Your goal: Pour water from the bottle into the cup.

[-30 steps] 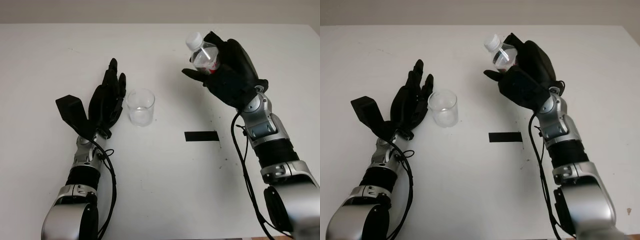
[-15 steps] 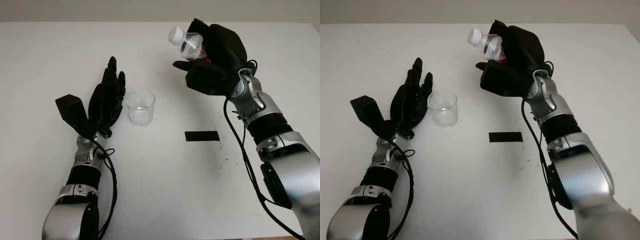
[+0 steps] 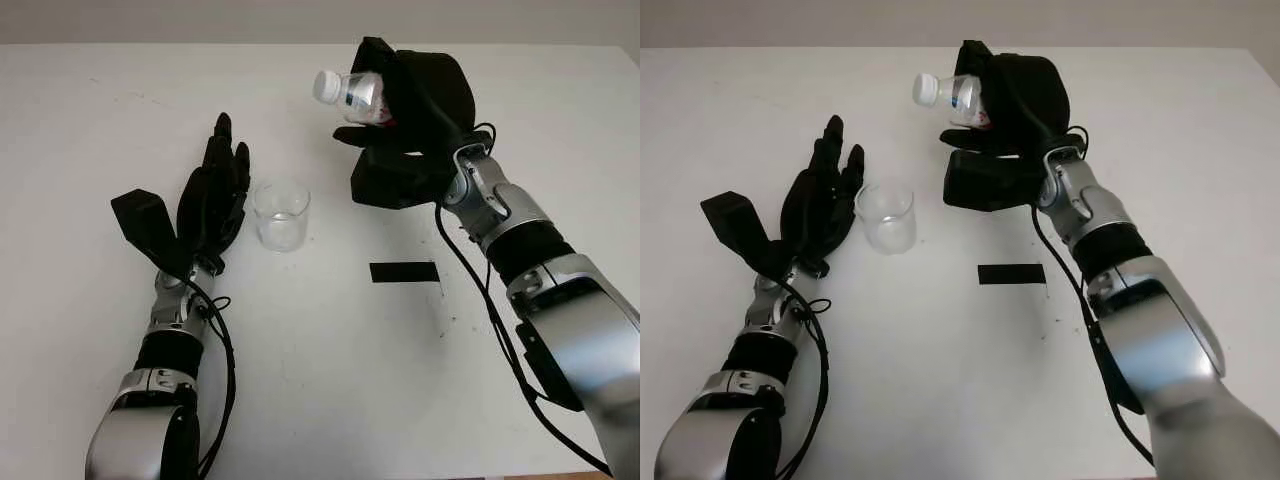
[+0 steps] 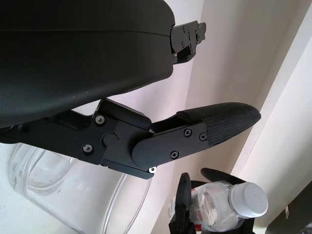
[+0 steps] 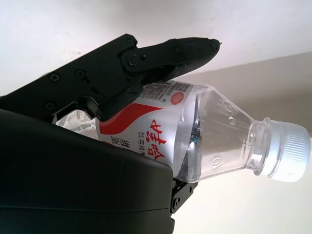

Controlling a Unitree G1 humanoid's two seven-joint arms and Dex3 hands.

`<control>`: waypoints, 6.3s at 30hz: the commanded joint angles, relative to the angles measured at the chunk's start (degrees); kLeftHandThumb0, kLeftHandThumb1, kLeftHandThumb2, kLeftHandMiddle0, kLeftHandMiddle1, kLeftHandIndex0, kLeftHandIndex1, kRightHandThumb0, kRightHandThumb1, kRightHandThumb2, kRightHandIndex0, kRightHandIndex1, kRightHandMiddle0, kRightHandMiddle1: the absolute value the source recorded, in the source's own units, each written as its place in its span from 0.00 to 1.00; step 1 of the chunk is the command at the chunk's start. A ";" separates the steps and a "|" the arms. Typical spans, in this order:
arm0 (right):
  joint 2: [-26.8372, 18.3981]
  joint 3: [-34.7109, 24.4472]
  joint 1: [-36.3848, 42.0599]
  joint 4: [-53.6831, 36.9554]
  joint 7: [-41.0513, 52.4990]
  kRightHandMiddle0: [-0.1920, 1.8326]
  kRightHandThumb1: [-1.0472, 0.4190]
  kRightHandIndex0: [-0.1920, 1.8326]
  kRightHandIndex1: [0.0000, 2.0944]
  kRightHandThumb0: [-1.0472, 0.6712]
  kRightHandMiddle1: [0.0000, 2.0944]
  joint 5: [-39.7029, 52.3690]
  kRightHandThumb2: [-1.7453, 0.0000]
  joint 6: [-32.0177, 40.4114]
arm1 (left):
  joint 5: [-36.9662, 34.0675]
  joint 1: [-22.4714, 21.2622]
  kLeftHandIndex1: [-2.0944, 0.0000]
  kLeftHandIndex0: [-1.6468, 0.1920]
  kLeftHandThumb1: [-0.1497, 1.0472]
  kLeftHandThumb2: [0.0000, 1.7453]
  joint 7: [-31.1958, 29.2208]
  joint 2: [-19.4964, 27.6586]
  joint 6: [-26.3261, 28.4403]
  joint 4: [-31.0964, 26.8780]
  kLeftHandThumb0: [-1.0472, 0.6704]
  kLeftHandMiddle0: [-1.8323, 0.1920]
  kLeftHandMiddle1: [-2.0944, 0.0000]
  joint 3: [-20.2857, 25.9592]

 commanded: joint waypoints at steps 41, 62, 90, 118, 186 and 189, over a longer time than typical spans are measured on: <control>-2.67 15.00 -4.02 -0.23 -13.78 0.49 0.00 0.76 1.00 0.30 1.00 -19.26 0.76 -3.27 | 0.14 2.42 1.00 1.00 1.00 0.40 0.69 -1.21 1.28 -0.24 0.10 1.00 1.00 0.56; -3.29 23.28 -7.36 -1.04 -32.97 0.22 0.00 0.72 1.00 0.31 0.95 -32.46 0.87 4.11 | 0.44 1.88 1.00 1.00 1.00 0.41 0.76 -1.52 0.48 0.65 0.10 1.00 1.00 0.44; -2.14 14.34 -3.24 -1.30 -23.57 0.47 0.00 0.74 1.00 0.30 1.00 -15.71 0.79 -2.98 | 0.23 1.87 1.00 1.00 1.00 0.41 0.20 -1.36 -0.12 1.14 0.09 1.00 1.00 0.57; 11.63 -26.66 32.65 -63.21 22.82 0.59 0.00 0.74 1.00 0.35 1.00 43.48 0.73 32.71 | 0.29 2.47 1.00 1.00 1.00 0.41 -2.20 0.16 2.26 -0.67 0.09 1.00 1.00 0.44; 17.25 -25.38 50.22 -62.25 25.62 0.66 0.00 0.79 1.00 0.35 1.00 40.60 0.73 28.40 | 2.61 -3.32 1.00 1.00 1.00 0.43 -3.49 3.92 -2.39 7.34 0.12 1.00 1.00 0.74; 17.12 -25.01 50.39 -61.85 25.67 0.66 0.00 0.78 1.00 0.35 1.00 40.19 0.73 27.81 | 2.82 -3.24 1.00 1.00 1.00 0.43 -3.18 3.95 -2.34 7.11 0.11 1.00 1.00 0.62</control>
